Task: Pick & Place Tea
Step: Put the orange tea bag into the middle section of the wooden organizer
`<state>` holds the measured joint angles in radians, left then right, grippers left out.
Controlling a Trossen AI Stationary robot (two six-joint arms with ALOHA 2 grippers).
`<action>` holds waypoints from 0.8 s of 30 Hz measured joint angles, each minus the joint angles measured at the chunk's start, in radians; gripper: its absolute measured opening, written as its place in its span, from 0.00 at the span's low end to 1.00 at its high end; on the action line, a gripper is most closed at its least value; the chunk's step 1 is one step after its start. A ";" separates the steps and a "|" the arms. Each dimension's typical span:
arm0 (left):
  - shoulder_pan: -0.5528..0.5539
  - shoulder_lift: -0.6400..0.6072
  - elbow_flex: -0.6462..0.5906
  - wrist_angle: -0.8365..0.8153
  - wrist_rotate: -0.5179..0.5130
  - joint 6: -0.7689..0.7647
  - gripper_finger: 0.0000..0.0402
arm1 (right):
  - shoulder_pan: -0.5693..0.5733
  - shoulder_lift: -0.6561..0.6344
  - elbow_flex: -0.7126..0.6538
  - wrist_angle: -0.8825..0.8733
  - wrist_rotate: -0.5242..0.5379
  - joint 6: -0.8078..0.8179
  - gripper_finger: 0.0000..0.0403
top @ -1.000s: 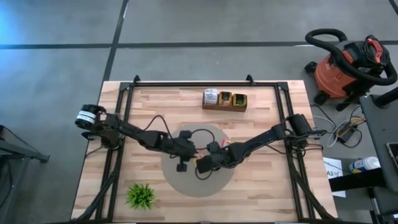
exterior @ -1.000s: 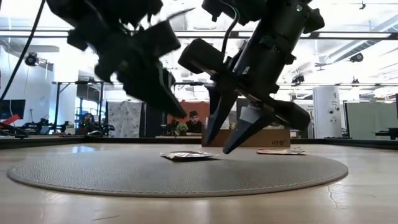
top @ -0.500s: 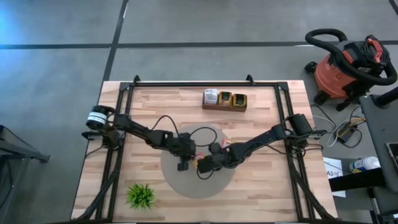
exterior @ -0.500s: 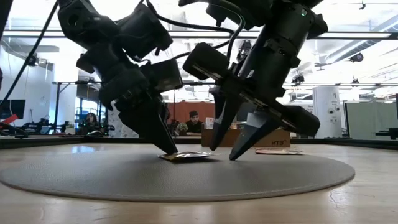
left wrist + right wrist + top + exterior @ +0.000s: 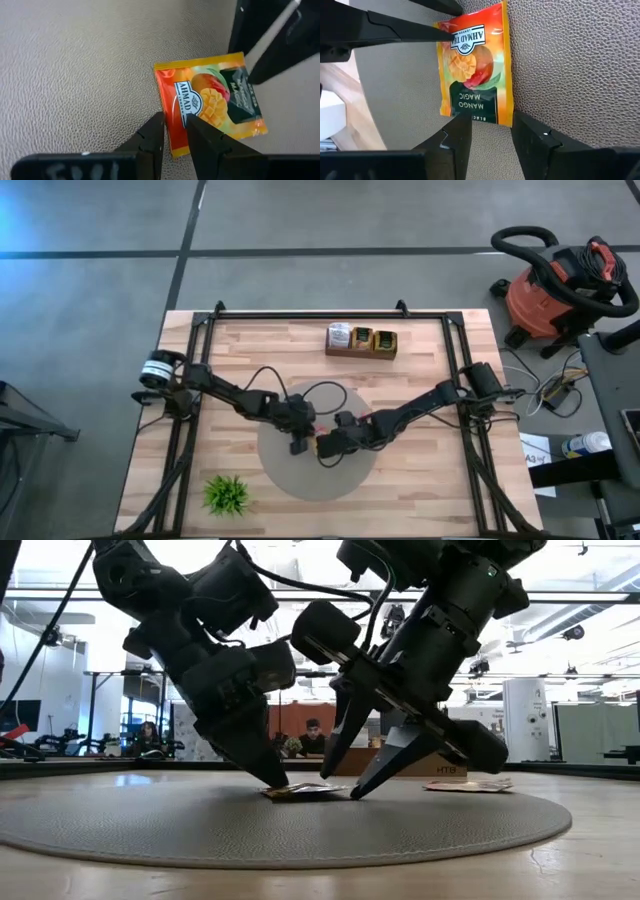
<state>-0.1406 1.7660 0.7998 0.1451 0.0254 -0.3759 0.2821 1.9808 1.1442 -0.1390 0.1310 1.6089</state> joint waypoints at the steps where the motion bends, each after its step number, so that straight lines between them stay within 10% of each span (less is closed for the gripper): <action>1: -0.001 0.002 0.000 0.006 -0.002 -0.023 0.21 | -0.004 0.000 -0.001 0.001 0.001 0.003 0.33; 24: -0.054 -0.006 0.005 0.017 -0.001 -0.133 0.21 | -0.037 -0.053 0.012 -0.015 0.016 -0.157 0.02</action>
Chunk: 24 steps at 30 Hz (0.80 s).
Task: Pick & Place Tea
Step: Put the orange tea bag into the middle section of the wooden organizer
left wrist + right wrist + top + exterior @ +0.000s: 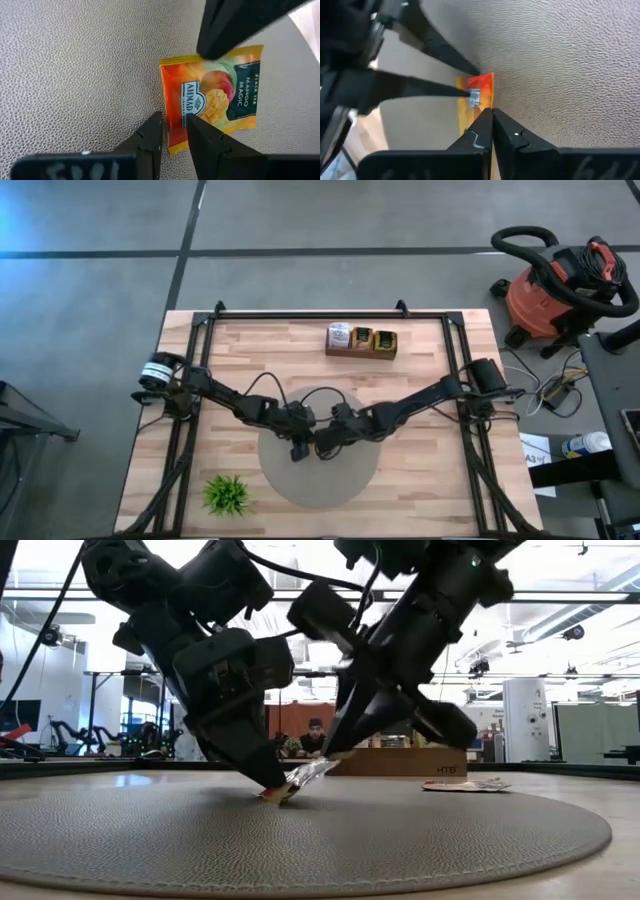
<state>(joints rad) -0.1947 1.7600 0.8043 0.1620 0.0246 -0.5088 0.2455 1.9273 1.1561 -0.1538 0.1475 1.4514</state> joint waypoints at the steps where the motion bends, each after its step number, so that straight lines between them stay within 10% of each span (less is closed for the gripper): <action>1: 0.000 -0.006 0.000 -0.004 0.000 -0.001 0.21 | -0.001 -0.013 0.000 -0.016 -0.003 -0.022 0.02; 11: 0.000 -0.102 0.007 -0.001 -0.024 0.028 0.21 | -0.013 -0.129 0.002 -0.236 -0.089 -0.323 0.02; 24: -0.003 -0.097 -0.010 -0.041 -0.018 0.235 0.21 | 0.044 -0.086 0.002 -0.138 -0.151 -0.090 0.21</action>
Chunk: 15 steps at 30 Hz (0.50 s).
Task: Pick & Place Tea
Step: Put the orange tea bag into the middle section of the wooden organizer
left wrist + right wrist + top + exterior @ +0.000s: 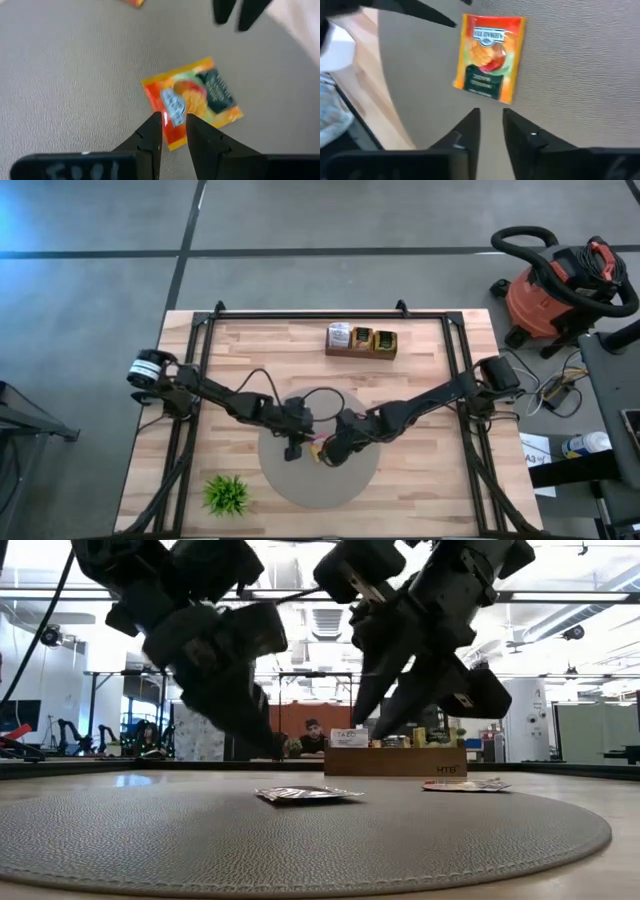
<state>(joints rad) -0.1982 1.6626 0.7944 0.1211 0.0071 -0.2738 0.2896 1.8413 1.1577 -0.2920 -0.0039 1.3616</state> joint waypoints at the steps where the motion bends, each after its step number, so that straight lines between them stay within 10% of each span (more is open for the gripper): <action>1: 0.000 0.007 -0.003 -0.005 0.001 0.009 0.21 | 0.004 0.008 0.000 0.013 -0.001 0.025 0.24; 15: 0.000 0.056 -0.010 0.001 0.005 0.002 0.21 | 0.025 0.089 0.001 0.104 0.006 0.234 0.51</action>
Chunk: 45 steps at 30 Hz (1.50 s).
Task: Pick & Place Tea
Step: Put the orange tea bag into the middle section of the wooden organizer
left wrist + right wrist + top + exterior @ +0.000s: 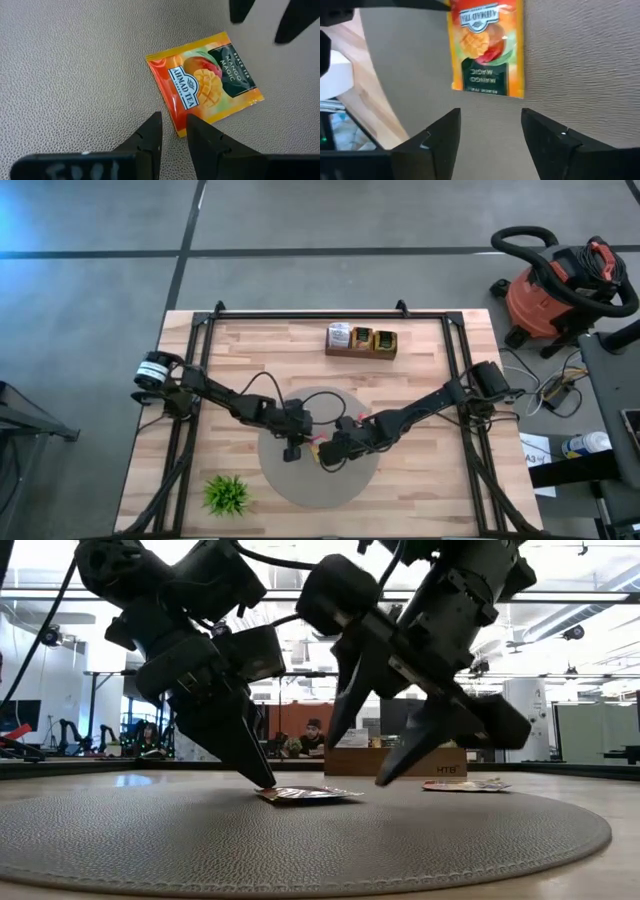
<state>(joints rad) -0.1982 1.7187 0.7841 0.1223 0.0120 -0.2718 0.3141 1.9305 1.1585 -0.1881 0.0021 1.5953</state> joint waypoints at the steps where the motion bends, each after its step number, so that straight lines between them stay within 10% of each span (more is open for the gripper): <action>1: 0.000 0.000 0.000 0.000 0.000 0.000 0.21 | 0.000 0.006 0.000 0.005 -0.002 0.011 0.51; 45: -0.009 0.001 -0.026 0.046 0.033 -0.108 0.21 | -0.046 0.041 -0.001 0.068 0.175 -0.028 0.46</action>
<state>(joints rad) -0.2070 1.7195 0.7578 0.1684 0.0451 -0.3798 0.2684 1.9717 1.1576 -0.1204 0.1771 1.5673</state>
